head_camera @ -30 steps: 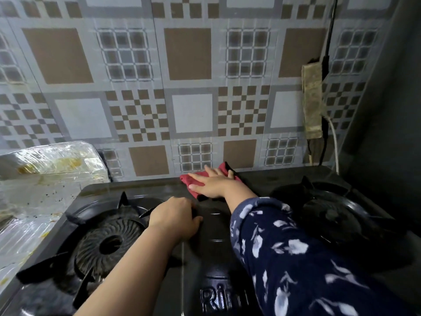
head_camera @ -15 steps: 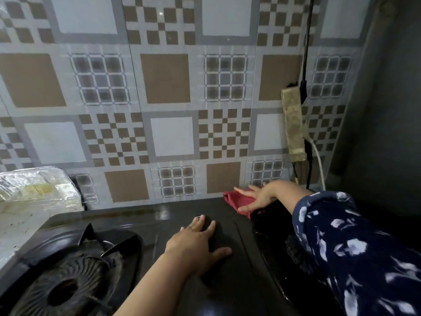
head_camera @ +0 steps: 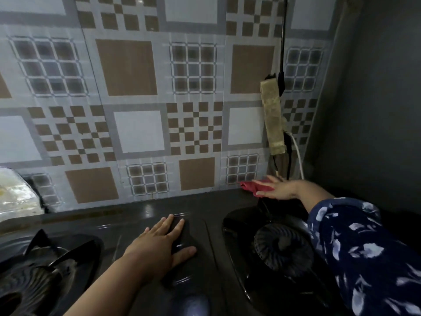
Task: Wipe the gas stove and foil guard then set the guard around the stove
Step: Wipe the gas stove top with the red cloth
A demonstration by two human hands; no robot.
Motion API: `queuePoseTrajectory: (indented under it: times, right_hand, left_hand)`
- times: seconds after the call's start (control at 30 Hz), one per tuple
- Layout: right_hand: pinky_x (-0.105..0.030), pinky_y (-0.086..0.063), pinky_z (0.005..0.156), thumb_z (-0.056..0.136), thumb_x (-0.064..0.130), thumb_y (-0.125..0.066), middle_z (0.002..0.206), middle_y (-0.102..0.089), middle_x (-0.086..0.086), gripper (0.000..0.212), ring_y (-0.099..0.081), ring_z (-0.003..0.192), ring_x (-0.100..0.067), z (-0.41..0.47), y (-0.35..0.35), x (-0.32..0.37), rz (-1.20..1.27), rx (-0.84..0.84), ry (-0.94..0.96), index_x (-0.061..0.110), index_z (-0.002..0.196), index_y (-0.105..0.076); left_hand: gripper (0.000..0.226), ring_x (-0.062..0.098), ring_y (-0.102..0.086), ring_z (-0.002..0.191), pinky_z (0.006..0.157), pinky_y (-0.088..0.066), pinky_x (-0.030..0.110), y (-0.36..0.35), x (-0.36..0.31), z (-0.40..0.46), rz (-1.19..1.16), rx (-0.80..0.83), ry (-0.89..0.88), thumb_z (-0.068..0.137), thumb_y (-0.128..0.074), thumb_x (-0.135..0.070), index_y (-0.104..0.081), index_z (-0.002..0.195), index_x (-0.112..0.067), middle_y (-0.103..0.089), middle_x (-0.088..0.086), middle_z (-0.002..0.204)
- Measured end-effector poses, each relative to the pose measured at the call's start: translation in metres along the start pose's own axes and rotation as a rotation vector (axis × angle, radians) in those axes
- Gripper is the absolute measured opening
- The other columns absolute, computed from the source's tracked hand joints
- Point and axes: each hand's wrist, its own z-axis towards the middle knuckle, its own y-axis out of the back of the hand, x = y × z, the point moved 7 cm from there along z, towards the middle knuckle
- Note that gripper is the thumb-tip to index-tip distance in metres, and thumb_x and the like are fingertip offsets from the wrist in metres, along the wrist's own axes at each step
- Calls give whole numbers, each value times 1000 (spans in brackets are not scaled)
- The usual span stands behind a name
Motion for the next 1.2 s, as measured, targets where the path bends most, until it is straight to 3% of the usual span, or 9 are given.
queuePoseTrajectory:
  times: [0.13, 0.3, 0.37, 0.43, 0.53, 0.67, 0.87, 1.03, 1.2]
  right_hand:
    - [-46, -9, 120, 90, 66, -32, 161, 15, -3, 64, 1, 148, -35, -9, -6, -28, 105, -93, -33, 51, 146, -5]
    - [-37, -22, 117, 100, 43, -36, 158, -15, -1, 57, -19, 145, -28, -32, -14, -53, 420, -62, -30, 37, 150, -10]
    - [-35, -41, 101, 101, 31, -40, 151, -29, -1, 52, -39, 133, -27, -54, -18, -58, 648, -19, -26, 34, 149, -21]
    - [-31, -50, 78, 98, 35, -46, 132, -47, 2, 44, -55, 105, -20, -76, -26, -60, 807, -36, -42, 37, 141, -36]
    - [-36, -43, 97, 88, 63, -47, 135, -45, 7, 49, -49, 120, -23, -87, -43, -72, 865, -100, -99, 42, 132, -44]
    - [-40, -44, 100, 98, 44, -42, 123, -57, -8, 43, -54, 113, -27, -108, -62, -97, 936, -115, -238, 27, 138, -45]
    - [-32, -28, 110, 102, 34, -38, 153, -32, -3, 50, -31, 140, -24, -158, -78, -92, 779, -103, -205, 37, 149, -22]
    - [-33, -23, 113, 102, 17, -29, 157, -17, -13, 50, -26, 141, -34, -196, -83, -91, 640, -175, -233, 41, 146, -28]
    - [-41, -15, 117, 101, 27, -31, 160, -5, -15, 48, -15, 145, -36, -225, -99, -91, 718, -243, -274, 46, 144, -29]
  left_hand:
    - [121, 16, 9, 148, 119, -2, 38, -3, 0, 0, 5, 14, -5, 44, 1, -88, 5, 151, -32, 13, -1, 160]
    - [93, 17, 8, 148, 120, -3, 39, -3, -1, 2, 6, -14, -2, 75, -16, -79, 4, 151, -30, 12, 0, 160]
    - [81, 17, 8, 148, 120, -4, 39, -3, -1, 2, 17, -29, -10, 87, -26, -69, 5, 151, -29, 12, 1, 160]
    - [79, 17, 7, 148, 120, -5, 39, -3, -1, 2, 18, -44, -13, 89, -27, -66, 4, 151, -29, 11, 1, 161]
    - [79, 17, 6, 148, 120, -7, 40, -3, 1, 4, 23, -55, -16, 89, -26, -66, 4, 152, -29, 10, 0, 161]
    - [79, 18, 5, 149, 119, -8, 41, -3, -1, 5, 20, -45, -18, 90, -28, -65, 4, 152, -27, 10, 2, 161]
    - [80, 22, 3, 149, 119, -9, 44, -4, 2, 11, 26, -46, -7, 89, -28, -66, 3, 151, -26, 8, 6, 161]
    - [81, 25, 1, 149, 119, -12, 45, -1, -2, 10, 55, -42, 9, 90, -29, -64, 1, 152, -22, 6, 9, 161]
    - [81, 26, 1, 149, 119, -12, 48, -3, 1, 15, 46, -40, 4, 90, -30, -65, -1, 152, -22, 5, 9, 161]
